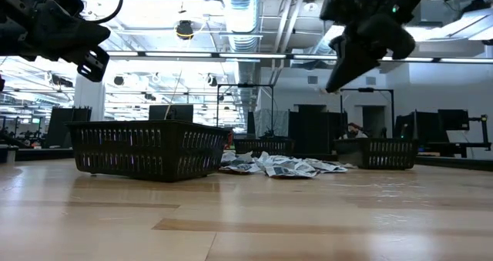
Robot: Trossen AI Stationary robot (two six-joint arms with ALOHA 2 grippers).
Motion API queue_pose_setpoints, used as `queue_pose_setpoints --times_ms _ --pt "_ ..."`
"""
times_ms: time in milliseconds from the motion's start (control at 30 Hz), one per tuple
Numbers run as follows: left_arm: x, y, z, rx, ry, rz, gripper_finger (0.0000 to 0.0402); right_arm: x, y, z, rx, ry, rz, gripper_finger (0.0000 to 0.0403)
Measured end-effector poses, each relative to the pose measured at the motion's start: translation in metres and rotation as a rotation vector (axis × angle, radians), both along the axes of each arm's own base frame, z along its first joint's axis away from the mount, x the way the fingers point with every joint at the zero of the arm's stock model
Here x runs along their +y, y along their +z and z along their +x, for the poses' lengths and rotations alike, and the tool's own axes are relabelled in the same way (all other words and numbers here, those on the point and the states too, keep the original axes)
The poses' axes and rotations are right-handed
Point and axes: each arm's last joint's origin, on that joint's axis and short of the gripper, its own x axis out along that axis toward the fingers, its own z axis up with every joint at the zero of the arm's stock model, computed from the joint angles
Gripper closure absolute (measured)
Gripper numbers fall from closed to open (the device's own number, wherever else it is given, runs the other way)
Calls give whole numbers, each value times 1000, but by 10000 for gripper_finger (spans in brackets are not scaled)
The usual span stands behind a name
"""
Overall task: Pick & Place First Aid Supplies
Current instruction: Put the white alcohol pad into the right black bin
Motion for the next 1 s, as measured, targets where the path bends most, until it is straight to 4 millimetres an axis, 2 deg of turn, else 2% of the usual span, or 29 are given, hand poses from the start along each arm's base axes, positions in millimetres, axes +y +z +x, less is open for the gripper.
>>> queue_pose_setpoints --times_ms 233,400,1000 --pt "0 0 0 0 0 0 394 -33 -7 -17 176 -174 10 402" --pt "0 0 0 0 0 0 394 -51 -9 -24 233 -279 28 402" --pt "0 0 0 -1 0 0 394 -81 -11 -32 229 -497 87 401"
